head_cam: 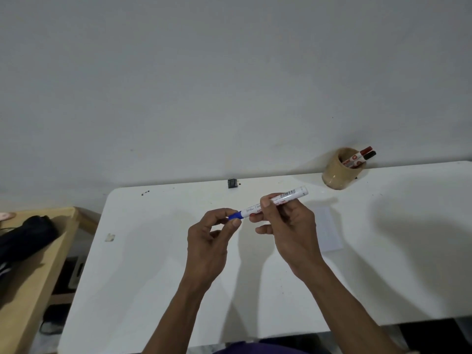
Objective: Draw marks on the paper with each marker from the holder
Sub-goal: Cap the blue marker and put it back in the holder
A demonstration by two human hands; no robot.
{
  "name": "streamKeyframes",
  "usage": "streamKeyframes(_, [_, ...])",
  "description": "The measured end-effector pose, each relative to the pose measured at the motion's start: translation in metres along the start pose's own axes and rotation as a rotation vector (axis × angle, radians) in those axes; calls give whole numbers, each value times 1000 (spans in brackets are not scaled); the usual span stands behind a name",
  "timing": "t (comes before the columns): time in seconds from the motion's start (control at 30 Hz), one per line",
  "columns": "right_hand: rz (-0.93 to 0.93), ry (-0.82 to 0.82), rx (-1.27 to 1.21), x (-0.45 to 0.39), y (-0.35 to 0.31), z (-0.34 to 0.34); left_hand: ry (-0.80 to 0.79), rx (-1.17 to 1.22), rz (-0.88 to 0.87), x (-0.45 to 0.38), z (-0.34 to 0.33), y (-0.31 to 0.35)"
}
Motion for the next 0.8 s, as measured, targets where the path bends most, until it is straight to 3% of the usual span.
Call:
streamKeyframes(0.3, [-22, 45, -4, 12, 4, -3, -104, 12, 3, 1, 2, -1])
streamKeyframes(0.5, [-37, 125, -102, 13, -1, 31, -174, -16, 28, -7, -2, -6])
streamKeyframes(0.7, [-64, -80, 477, -1, -27, 61, -260, -44, 19, -23, -16, 6])
streamKeyframes(0.8, [-108, -212, 621, -8, -21, 65, -297, -112, 10, -36, -42, 20])
Point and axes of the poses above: each hand's wrist, its own x-axis away from the middle knuckle, its own z-axis out of the back of the hand, y = z × x, the point moved 9 cm from there along -x, towards the middle knuckle, and after that the axes turned 15 degrees about -y, right-handed, at the moved point
